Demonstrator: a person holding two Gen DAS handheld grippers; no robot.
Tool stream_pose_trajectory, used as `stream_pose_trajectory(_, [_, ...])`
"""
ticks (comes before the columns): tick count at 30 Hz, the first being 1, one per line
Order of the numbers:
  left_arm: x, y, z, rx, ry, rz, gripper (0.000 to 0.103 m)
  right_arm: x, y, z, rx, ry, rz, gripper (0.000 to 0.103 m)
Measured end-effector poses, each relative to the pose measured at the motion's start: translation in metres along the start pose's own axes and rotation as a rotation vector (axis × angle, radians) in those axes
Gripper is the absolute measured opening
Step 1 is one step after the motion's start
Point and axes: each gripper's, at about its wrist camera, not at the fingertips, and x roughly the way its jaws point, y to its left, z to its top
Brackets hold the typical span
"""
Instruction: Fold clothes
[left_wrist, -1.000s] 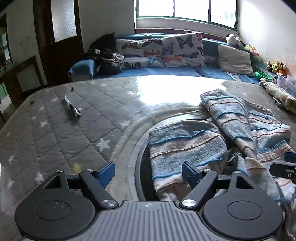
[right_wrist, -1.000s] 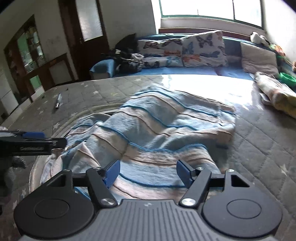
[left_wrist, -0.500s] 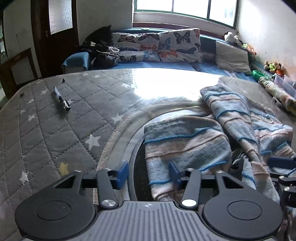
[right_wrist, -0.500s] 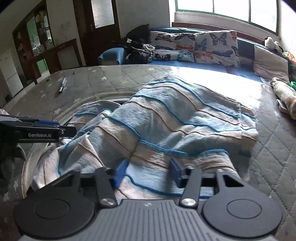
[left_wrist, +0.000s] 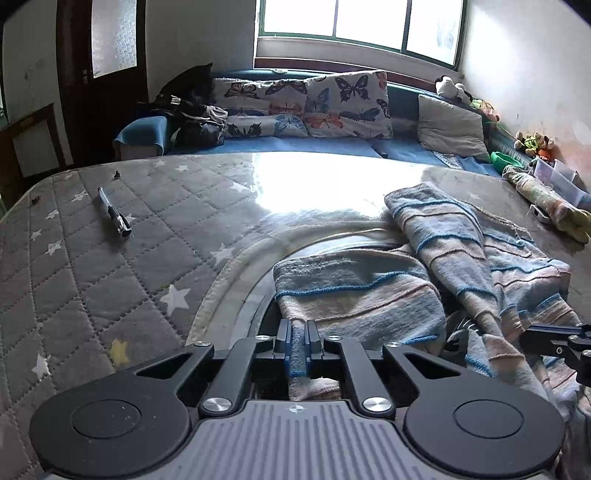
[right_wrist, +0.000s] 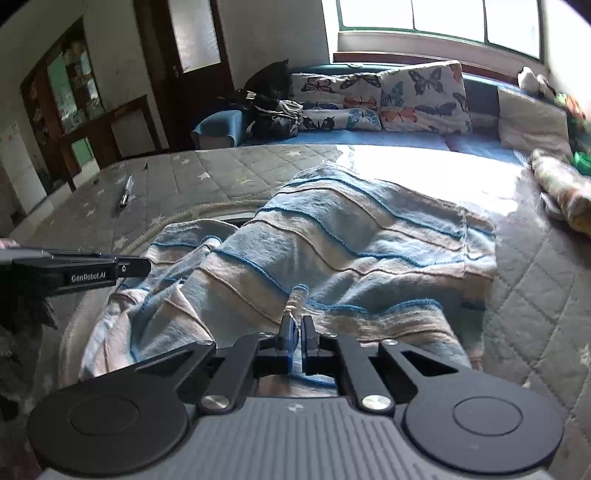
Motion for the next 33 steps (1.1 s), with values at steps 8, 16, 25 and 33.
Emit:
stream_pose_trajectory(8, [-0.004,0.001,0.002,0.004,-0.018,-0.015,0.006,0.003,0.015,-0.001,-0.004,0.006,0.044,0.036])
stream_pose_trajectory(16, [0.001,0.005,0.005,-0.007,-0.007,-0.007,0.033,0.012,0.015,-0.008,-0.024,0.033,0.008,0.008])
stream_pose_trajectory(25, [0.012,0.0,0.001,-0.004,0.028,-0.037,0.016,-0.029,-0.016,-0.016,0.03,-0.054,-0.045,0.003])
stream_pose_trajectory(33, [-0.013,0.007,-0.003,-0.053,-0.032,-0.026,0.003,-0.09,-0.053,-0.037,0.111,-0.159,-0.137,0.002])
